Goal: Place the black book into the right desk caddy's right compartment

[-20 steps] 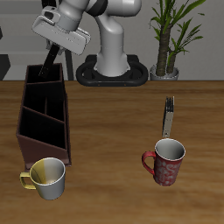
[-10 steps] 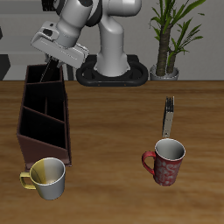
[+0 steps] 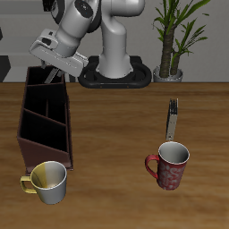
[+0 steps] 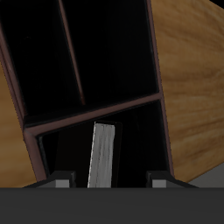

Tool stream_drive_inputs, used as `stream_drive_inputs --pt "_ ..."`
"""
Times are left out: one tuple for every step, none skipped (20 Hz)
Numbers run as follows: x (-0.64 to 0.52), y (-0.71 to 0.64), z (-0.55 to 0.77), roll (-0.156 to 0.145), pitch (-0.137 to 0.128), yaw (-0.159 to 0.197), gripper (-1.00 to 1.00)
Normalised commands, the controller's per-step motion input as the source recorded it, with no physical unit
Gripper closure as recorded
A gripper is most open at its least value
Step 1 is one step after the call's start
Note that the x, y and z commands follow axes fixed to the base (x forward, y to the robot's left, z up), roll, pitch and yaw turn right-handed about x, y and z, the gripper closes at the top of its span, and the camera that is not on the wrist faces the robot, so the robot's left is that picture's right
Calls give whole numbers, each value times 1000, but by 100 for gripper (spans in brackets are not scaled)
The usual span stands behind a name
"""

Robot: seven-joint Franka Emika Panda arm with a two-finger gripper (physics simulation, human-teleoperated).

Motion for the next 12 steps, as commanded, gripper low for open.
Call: stream_drive_inputs --pt "15 -46 46 0 8 2 -100" --pt "-45 -86 44 -18 -6 -26 -100" --pt "71 -23 -12 5 -8 9 -100" --pt "14 -30 13 1 4 9 -100" --pt "63 -73 43 -18 3 -9 -100" --pt "-28 -12 36 16 -4 17 -100" --pt "3 -74 124 -21 -11 2 -100" --pt "-56 57 147 32 -27 7 -100" --pt "-6 72 155 23 -23 11 -100" --pt "1 123 190 -3 -37 5 -100" --pt "6 150 211 50 -22 27 -100" --pt "43 157 217 29 -53 15 -100"
